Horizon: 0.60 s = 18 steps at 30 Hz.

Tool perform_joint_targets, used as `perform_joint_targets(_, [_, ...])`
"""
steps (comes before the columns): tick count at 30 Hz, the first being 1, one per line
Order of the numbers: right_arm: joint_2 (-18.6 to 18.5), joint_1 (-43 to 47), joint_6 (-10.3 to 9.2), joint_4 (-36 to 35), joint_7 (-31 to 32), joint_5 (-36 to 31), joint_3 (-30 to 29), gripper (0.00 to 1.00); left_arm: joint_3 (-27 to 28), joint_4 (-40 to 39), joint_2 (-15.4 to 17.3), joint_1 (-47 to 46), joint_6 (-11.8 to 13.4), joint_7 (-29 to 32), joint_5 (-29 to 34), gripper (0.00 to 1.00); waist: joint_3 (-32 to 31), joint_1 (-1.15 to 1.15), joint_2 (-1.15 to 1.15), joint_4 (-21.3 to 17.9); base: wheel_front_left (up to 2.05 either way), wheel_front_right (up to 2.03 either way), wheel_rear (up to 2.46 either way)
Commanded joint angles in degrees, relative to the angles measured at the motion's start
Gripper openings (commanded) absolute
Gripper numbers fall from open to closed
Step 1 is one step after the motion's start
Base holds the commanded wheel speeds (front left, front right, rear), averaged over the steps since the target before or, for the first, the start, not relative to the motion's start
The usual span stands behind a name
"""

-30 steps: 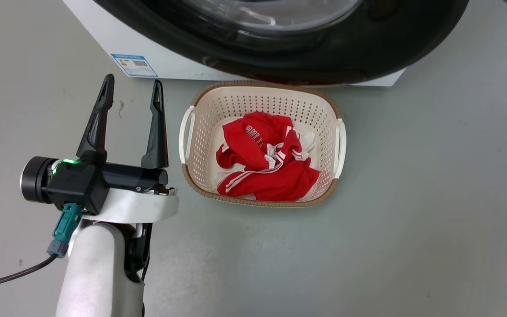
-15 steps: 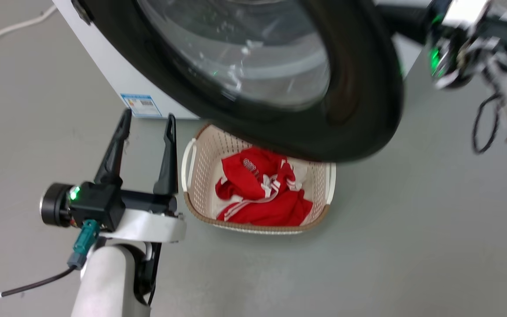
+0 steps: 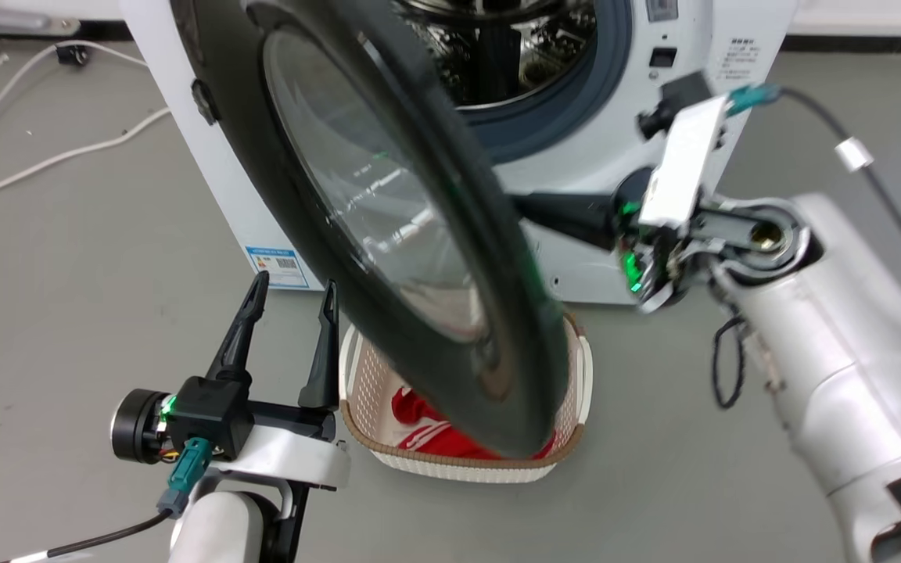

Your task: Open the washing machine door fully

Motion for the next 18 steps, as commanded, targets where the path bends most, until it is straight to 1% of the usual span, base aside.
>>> perform_joint_targets(1, [1.32,1.79,0.01,-0.63,-0.20,0.67,0.54,0.00,-0.28,0.27,-0.04,0.71,0.32,-0.12,-0.31,1.00,-1.03,0.01,0.00,0.43,0.00,0.00,0.00])
perform_joint_targets(6, [3.63,4.80,0.01,-2.05,-2.05,1.25,2.84,0.00,-0.70,0.65,-0.05,1.34,0.46,-0.12,-0.52,1.00,-2.10,0.01,0.00,0.64,0.00,0.00,0.00])
perform_joint_targets(14, [4.94,6.98,0.01,-3.48,-5.92,3.56,5.40,0.00,-1.01,1.03,-0.05,1.88,0.58,-0.12,-0.95,1.00,-2.56,0.01,0.00,0.74,0.00,0.00,0.00])
perform_joint_targets(16, [4.90,7.42,0.01,-3.56,-8.41,3.55,5.43,0.00,-0.96,1.09,-0.05,1.97,0.65,-0.12,-0.82,1.00,-2.77,0.01,0.00,0.57,0.00,0.00,0.00])
perform_joint_targets(18, [4.76,7.84,0.01,-3.49,-12.40,3.53,4.73,0.00,-0.92,1.23,-0.05,2.21,0.72,-0.12,-0.89,1.00,-3.12,0.01,0.00,0.42,0.00,0.00,0.00])
